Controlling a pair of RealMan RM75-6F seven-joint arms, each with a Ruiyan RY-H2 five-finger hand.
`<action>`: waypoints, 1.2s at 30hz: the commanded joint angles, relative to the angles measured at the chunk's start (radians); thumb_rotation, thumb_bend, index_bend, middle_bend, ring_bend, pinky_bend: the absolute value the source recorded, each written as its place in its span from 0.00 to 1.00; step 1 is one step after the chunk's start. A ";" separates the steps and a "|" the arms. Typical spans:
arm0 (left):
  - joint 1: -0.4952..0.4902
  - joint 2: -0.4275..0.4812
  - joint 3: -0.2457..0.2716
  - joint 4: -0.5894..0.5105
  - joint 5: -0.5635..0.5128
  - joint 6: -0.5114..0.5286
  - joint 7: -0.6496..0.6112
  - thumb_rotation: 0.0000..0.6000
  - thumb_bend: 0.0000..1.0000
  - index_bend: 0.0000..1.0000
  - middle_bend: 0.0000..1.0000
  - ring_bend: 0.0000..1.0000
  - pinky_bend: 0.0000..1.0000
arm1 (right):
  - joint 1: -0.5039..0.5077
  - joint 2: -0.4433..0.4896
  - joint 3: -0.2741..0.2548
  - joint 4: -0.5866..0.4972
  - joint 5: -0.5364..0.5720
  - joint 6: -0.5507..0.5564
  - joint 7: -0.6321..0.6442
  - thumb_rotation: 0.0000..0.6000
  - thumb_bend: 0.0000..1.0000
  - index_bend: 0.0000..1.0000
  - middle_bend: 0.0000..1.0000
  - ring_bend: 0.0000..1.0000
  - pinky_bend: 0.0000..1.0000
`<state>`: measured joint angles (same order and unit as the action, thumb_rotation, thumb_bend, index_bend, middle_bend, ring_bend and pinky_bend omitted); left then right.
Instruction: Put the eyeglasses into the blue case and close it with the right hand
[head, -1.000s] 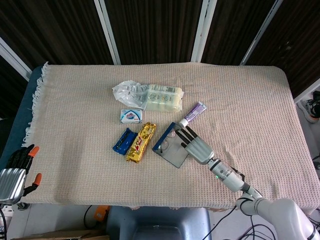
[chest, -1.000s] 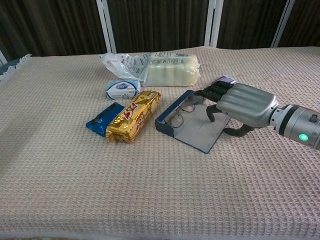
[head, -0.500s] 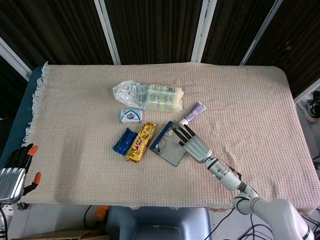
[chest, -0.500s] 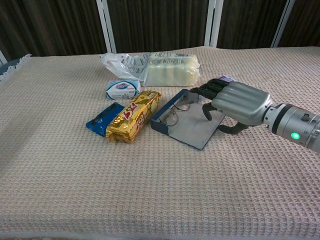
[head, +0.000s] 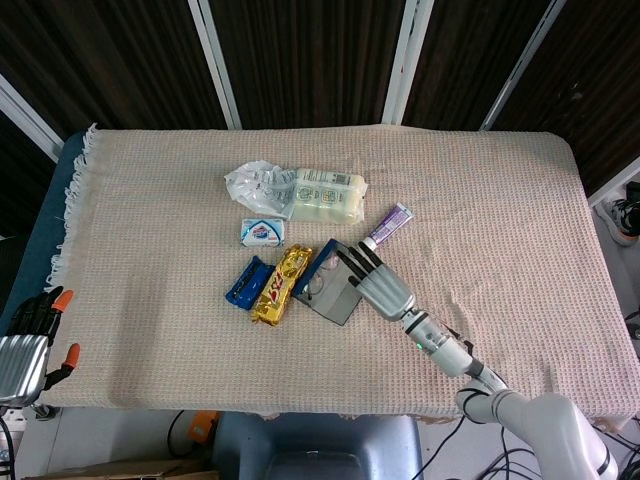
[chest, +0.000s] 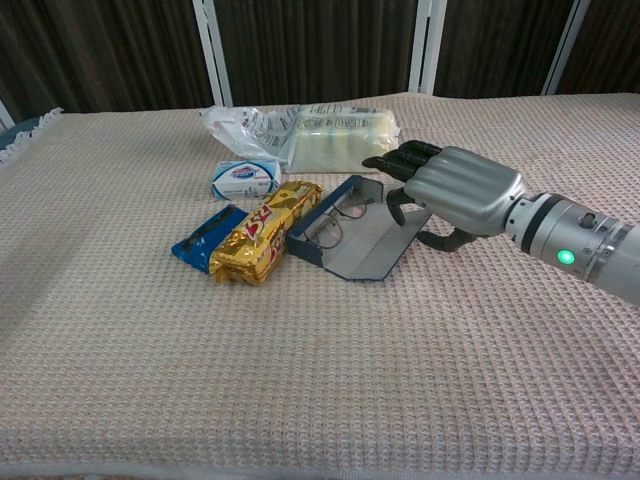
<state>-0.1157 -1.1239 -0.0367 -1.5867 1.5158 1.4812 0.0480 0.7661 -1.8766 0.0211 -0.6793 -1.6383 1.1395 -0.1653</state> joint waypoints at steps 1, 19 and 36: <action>0.001 -0.001 -0.001 0.000 -0.002 0.001 0.002 1.00 0.41 0.00 0.04 0.05 0.10 | 0.013 -0.005 0.013 -0.004 0.008 -0.008 -0.008 1.00 0.51 0.58 0.09 0.00 0.07; 0.004 0.007 0.000 0.001 0.005 0.007 -0.022 1.00 0.41 0.00 0.04 0.05 0.10 | 0.063 -0.056 0.052 0.019 0.047 -0.055 -0.050 1.00 0.51 0.75 0.18 0.00 0.11; 0.005 0.011 0.007 0.003 0.026 0.012 -0.034 1.00 0.41 0.00 0.04 0.05 0.10 | -0.059 0.108 -0.056 -0.187 -0.019 0.071 -0.080 1.00 0.63 0.81 0.21 0.02 0.11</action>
<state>-0.1109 -1.1130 -0.0297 -1.5831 1.5412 1.4934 0.0144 0.7420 -1.8121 -0.0014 -0.8163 -1.6371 1.1815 -0.2326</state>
